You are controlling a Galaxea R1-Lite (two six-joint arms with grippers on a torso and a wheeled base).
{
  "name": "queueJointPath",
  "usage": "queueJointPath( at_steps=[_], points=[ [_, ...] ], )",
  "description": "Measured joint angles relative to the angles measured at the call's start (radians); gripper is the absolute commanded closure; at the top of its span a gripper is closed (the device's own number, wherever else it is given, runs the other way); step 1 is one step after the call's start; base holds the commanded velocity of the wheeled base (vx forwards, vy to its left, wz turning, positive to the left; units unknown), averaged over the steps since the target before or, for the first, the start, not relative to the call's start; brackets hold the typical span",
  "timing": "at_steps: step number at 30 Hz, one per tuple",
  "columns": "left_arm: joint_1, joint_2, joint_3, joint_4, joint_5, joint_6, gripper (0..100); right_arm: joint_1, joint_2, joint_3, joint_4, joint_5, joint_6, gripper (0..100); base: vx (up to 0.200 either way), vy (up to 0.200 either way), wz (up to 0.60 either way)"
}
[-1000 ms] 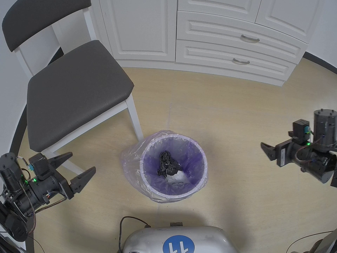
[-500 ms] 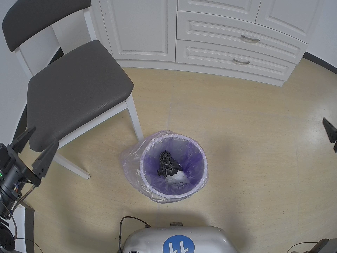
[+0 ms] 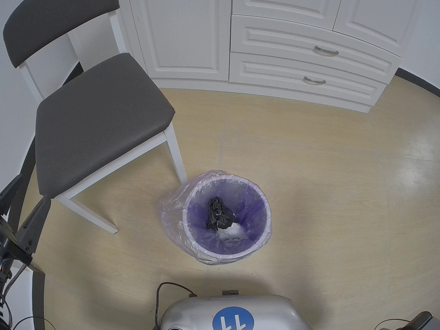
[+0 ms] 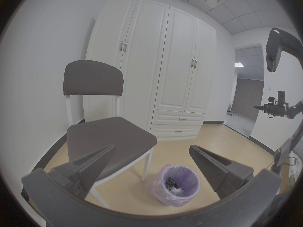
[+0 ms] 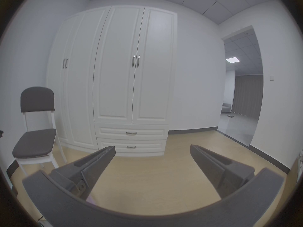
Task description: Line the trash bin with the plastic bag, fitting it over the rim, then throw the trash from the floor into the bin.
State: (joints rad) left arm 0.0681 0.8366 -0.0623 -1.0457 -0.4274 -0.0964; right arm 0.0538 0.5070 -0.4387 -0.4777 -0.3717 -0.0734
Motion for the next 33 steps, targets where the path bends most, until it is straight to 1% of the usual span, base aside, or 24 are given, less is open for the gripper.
queueJointPath(
  at_steps=[1, 2, 9, 10, 11, 15, 18, 21, 26, 31, 33],
  points=[
    [0.0, -0.009, -0.003, 0.017, 0.0, 0.0, 0, -0.001, -0.005, 0.002, 0.0, 0.0, 0.0, 0, 0.0, 0.0, 0.0],
    [0.0, -0.037, -0.013, 0.071, 0.0, -0.002, 0, -0.003, -0.02, 0.007, 0.0, 0.001, 0.0, 0, 0.0, 0.0, 0.0],
    [-0.005, -0.276, -0.107, 0.526, -0.002, -0.007, 0, -0.014, -0.124, 0.056, 0.002, 0.012, 0.002, 0, 0.0, 0.0, 0.0],
    [-0.005, -0.313, -0.123, 0.582, -0.002, -0.008, 0, -0.016, -0.144, 0.069, 0.002, 0.019, 0.002, 0, 0.0, 0.0, 0.0],
    [-0.007, -0.396, -0.157, 0.678, -0.002, -0.009, 0, -0.018, -0.194, 0.104, 0.007, 0.036, 0.002, 0, 0.0, 0.0, 0.0],
    [-0.007, -0.47, -0.183, 0.728, -0.001, -0.011, 0, -0.023, -0.258, 0.146, 0.032, 0.057, 0.002, 0, 0.0, 0.0, 0.0],
    [-0.008, -0.526, -0.195, 0.744, 0.0, -0.012, 0, -0.027, -0.329, 0.177, 0.114, 0.075, 0.003, 0, 0.0, 0.0, 0.0],
    [-0.008, -0.573, -0.196, 0.753, 0.005, -0.014, 0, -0.036, -0.403, 0.207, 0.205, 0.109, 0.02, 0, 0.0, 0.0, 0.0],
    [-0.005, -0.629, -0.177, 0.784, 0.023, -0.015, 0, -0.047, -0.459, 0.273, 0.229, 0.148, 0.048, 0, 0.0, 0.0, 0.0],
    [0.001, -0.669, -0.161, 0.858, 0.066, -0.015, 0, -0.051, -0.483, 0.381, 0.233, 0.249, 0.046, 0, 0.0, 0.0, 0.0],
    [0.003, -0.683, -0.152, 0.888, 0.094, -0.015, 0, -0.052, -0.487, 0.401, 0.251, 0.271, 0.048, 0, 0.0, 0.0, 0.0]
  ],
)
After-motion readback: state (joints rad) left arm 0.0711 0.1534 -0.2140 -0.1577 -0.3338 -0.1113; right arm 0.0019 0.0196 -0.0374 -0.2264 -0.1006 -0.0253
